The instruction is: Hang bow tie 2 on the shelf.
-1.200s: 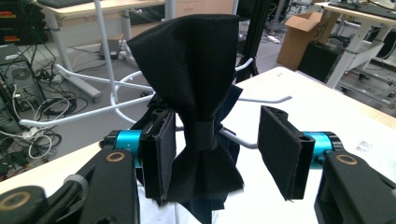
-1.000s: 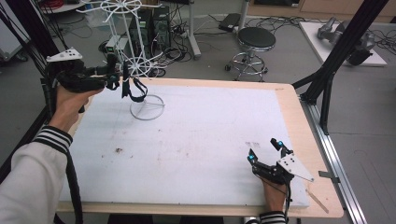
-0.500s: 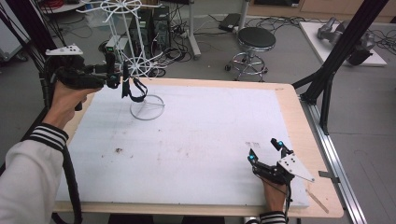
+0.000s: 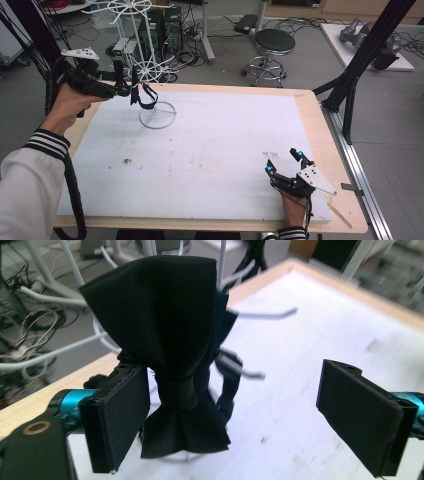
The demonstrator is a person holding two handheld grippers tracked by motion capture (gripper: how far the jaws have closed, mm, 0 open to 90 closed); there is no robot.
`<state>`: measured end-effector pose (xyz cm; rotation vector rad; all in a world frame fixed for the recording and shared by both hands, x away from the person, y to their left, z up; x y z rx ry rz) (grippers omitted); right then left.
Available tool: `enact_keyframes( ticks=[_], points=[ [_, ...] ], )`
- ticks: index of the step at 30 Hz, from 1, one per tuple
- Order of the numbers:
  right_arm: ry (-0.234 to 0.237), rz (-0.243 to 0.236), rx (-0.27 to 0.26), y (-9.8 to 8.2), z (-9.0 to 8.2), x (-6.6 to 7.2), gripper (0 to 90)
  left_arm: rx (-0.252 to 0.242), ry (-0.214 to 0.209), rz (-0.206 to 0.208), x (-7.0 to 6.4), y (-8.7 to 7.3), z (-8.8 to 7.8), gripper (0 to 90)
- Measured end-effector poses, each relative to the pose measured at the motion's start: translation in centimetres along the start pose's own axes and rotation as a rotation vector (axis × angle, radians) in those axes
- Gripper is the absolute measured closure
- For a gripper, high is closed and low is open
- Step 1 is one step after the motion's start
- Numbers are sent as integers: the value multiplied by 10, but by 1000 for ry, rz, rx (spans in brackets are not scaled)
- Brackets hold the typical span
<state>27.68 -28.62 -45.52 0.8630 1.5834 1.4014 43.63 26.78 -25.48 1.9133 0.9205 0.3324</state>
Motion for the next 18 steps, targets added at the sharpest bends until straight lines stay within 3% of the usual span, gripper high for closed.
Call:
enact_keyframes(
  ticks=[6, 18],
  points=[
    [3, -7, 2, 0, 0, 1, 107, 14, 9, 29, -2, -2, 0, 141],
    [3, -9, 4, 0, 0, 1, 108, 38, -7, 46, -10, -17, 2, 142]
  ],
)
Point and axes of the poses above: each handheld gripper's, and its own axes: z roughly forward along the jaws, y roughly out of its top, x roughly to its left, the point moved 2 cm from there along z, roughly forward along the jaws, and after that the axes turned 6 degrees about -z, right-handed, at the moved point
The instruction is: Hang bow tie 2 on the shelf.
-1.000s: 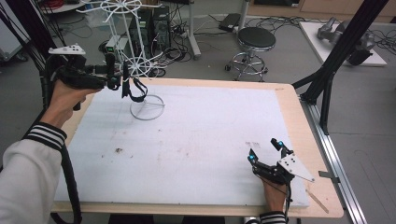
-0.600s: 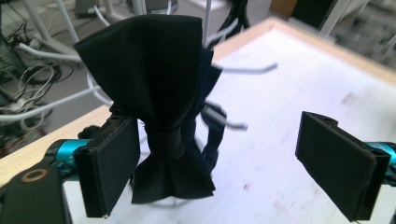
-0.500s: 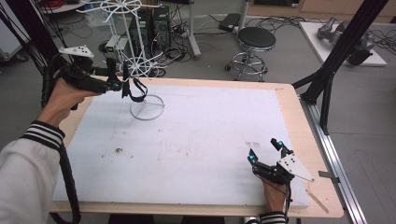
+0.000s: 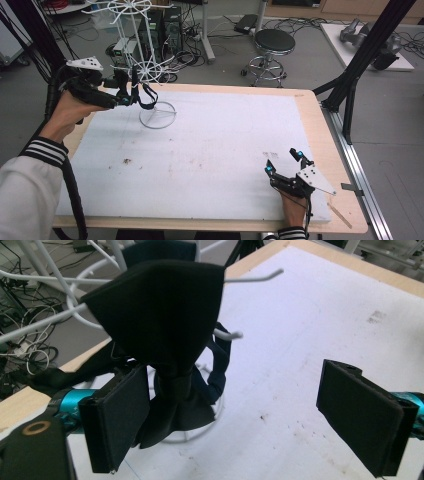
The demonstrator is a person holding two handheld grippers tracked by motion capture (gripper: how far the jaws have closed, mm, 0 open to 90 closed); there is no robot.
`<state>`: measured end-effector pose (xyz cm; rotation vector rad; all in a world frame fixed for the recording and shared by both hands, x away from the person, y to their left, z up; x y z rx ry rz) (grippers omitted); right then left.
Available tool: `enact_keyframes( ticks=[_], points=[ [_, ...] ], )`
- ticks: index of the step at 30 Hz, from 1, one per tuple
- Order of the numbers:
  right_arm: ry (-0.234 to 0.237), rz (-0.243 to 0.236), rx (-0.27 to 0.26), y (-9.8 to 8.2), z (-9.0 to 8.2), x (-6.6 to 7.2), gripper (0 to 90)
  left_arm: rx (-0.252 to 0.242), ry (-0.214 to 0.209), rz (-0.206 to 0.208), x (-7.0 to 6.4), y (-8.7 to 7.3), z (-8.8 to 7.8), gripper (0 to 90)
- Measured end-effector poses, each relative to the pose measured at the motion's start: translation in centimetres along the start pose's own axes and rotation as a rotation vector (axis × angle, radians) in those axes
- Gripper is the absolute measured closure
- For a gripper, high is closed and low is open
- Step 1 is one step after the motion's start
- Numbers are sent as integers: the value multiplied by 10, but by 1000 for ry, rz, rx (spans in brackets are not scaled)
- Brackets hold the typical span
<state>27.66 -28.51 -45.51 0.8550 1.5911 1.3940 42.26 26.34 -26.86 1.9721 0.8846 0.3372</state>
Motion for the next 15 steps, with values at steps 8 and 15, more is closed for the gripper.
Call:
enact_keyframes(
  ticks=[8, 15],
  points=[
    [-2, -5, -2, 0, 0, 0, 108, 21, 2, -16, 1, -10, 7, 143],
    [-2, -4, -3, 0, 0, 0, 108, 22, 2, -26, 1, -16, 8, 143]
  ],
)
Point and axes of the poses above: each handheld gripper's, and its own axes: z roughly forward along the jaws, y roughly out of its top, x roughly to its left, the point moved 2 cm from there along z, roughly forward along the jaws, and after that the axes turned 6 degrees about -z, right-handed, at the moved point
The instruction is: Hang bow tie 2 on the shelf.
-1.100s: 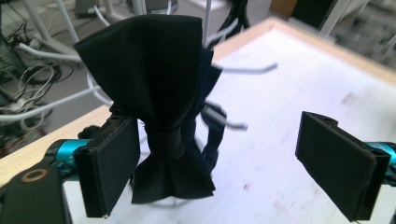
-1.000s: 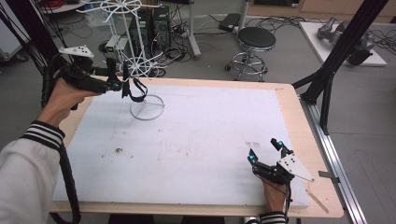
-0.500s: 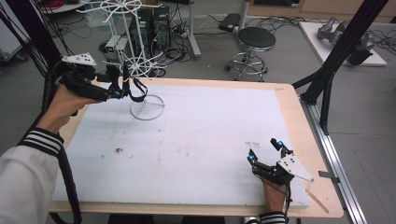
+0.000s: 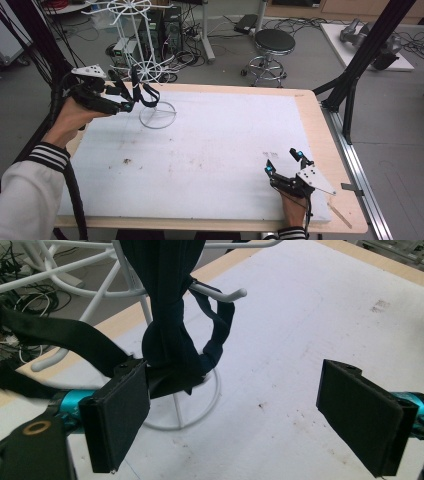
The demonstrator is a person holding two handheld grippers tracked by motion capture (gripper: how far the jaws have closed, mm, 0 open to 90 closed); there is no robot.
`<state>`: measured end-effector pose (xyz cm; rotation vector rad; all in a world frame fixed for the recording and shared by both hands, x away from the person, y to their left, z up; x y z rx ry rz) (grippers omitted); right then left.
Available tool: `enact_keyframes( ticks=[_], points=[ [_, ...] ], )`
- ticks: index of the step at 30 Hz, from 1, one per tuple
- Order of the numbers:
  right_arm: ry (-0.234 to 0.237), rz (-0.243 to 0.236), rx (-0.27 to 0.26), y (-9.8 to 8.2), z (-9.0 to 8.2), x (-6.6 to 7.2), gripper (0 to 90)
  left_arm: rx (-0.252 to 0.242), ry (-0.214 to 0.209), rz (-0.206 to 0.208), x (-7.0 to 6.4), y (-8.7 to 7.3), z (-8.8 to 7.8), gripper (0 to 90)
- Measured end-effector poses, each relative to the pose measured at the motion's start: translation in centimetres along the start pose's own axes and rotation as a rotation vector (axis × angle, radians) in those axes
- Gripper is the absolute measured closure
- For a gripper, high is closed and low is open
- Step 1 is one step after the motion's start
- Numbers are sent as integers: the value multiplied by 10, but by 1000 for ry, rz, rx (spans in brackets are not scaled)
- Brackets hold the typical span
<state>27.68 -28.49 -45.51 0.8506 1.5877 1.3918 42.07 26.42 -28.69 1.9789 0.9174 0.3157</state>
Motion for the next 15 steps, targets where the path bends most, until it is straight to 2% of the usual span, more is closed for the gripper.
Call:
enact_keyframes(
  ticks=[4, 11, 15],
  points=[
    [-1, 0, 2, 0, 0, 0, 108, -14, 1, 10, -2, -4, -3, 143],
    [-1, -4, 3, 0, 0, 0, 108, -75, -10, 26, -9, -19, -12, 143],
    [-1, -2, 3, 0, 0, 0, 107, -157, -12, 45, -15, -38, -19, 144]
  ],
)
Point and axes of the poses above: each handheld gripper's, and its own axes: z roughly forward along the jaws, y roughly out of its top, x roughly to its left, the point moved 2 cm from there along z, roughly forward along the jaws, and after that the axes turned 6 degrees about -z, right-handed, at the moved point
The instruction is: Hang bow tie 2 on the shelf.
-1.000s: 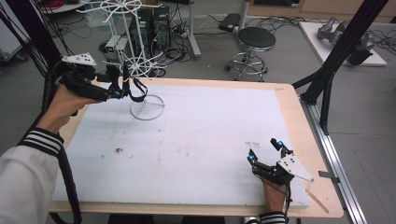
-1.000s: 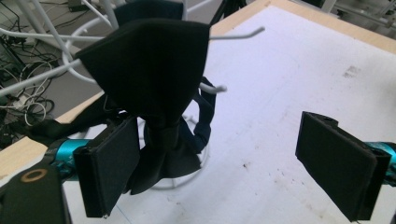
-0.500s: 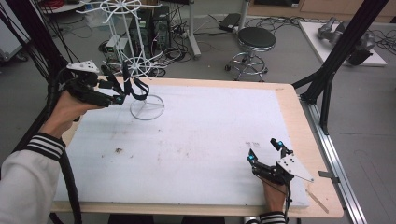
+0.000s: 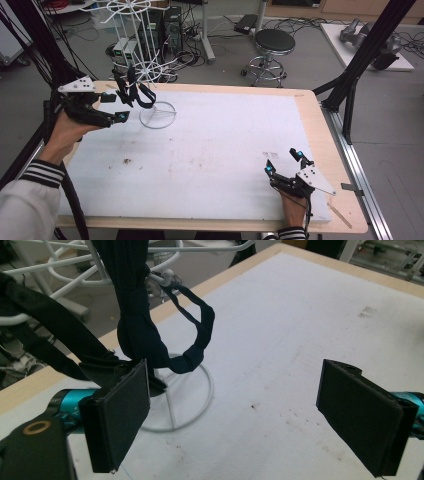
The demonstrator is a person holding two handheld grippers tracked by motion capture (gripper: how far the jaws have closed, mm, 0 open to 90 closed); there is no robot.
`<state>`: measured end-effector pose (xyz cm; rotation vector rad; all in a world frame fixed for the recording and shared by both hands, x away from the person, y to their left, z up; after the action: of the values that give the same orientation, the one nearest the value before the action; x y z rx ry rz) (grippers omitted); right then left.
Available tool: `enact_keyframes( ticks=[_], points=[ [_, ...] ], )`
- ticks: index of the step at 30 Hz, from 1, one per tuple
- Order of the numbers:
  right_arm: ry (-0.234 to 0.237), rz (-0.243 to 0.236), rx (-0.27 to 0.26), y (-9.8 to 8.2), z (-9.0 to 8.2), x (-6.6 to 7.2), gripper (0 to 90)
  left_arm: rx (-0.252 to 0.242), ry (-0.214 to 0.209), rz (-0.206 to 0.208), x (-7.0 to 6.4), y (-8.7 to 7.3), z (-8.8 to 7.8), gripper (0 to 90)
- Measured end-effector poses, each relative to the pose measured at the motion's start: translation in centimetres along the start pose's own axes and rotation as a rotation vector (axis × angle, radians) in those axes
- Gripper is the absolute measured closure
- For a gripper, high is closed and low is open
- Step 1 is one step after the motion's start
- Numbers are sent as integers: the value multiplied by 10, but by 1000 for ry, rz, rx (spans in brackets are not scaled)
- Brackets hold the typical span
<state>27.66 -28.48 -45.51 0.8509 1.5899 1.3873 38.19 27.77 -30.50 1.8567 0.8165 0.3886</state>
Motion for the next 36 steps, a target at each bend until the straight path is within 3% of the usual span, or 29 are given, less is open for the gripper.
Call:
enact_keyframes(
  ticks=[9, 17, 22, 27, 32, 36],
  points=[
    [0, -2, 7, 0, 0, 1, 108, -183, 8, 13, -13, -43, -16, 143],
    [-4, -9, 11, 0, 1, 1, 107, -270, -30, 11, -30, -78, -16, 142],
    [-2, -8, 11, 0, 1, 2, 107, -284, -6, 11, -36, -100, -11, 142],
    [-5, -16, 8, 0, 1, 1, 108, -348, 42, 7, -40, -123, -7, 143],
    [-5, -17, 8, 0, 1, 1, 107, -437, 96, -33, -42, -145, -3, 142],
    [-4, -15, 6, 0, 1, 1, 107, -445, 110, -23, -46, -158, 2, 143]
  ],
)
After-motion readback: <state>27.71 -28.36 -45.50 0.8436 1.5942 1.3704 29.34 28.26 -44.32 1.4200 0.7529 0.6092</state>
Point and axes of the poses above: each handheld gripper's, and its own axes: z roughly forward along the jaws, y roughly out of its top, x roughly to its left, the point moved 2 cm from there along z, roughly forward along the jaws, and after that the axes turned 6 degrees about -z, right-handed, at the moved point
